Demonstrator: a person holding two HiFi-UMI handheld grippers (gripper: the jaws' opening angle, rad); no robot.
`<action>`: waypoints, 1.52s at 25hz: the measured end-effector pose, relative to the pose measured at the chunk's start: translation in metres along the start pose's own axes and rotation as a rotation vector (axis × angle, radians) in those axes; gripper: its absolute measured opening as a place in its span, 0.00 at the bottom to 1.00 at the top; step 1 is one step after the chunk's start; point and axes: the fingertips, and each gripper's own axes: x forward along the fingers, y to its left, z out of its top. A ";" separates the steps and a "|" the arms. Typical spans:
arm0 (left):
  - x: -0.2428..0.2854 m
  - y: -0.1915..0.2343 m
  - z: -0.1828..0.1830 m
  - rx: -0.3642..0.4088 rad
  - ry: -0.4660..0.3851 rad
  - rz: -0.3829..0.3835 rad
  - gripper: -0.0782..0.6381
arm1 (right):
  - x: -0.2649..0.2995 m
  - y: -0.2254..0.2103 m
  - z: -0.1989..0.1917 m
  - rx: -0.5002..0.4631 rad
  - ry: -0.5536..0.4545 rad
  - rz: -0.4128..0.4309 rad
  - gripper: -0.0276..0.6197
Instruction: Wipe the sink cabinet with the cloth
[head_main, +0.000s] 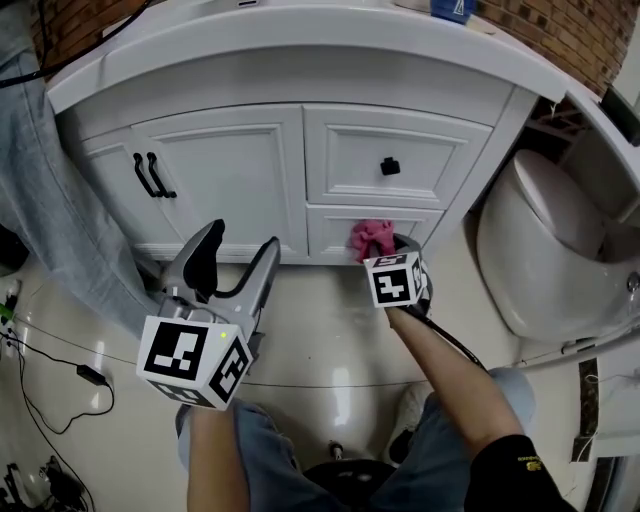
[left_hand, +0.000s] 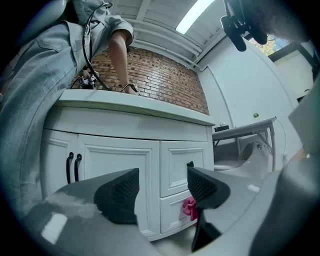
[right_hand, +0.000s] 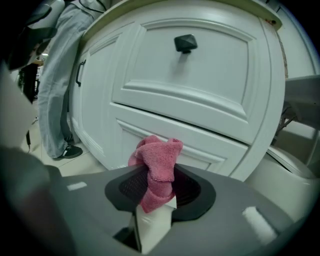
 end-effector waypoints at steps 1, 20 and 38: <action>0.001 -0.003 0.000 0.002 0.000 -0.006 0.54 | -0.001 -0.011 -0.007 0.011 0.016 -0.018 0.25; 0.009 -0.007 -0.005 0.024 0.018 -0.007 0.54 | 0.010 -0.034 -0.080 0.304 0.106 0.113 0.25; -0.007 0.009 -0.012 0.051 0.066 0.041 0.54 | 0.078 0.106 -0.020 -0.003 0.001 0.194 0.25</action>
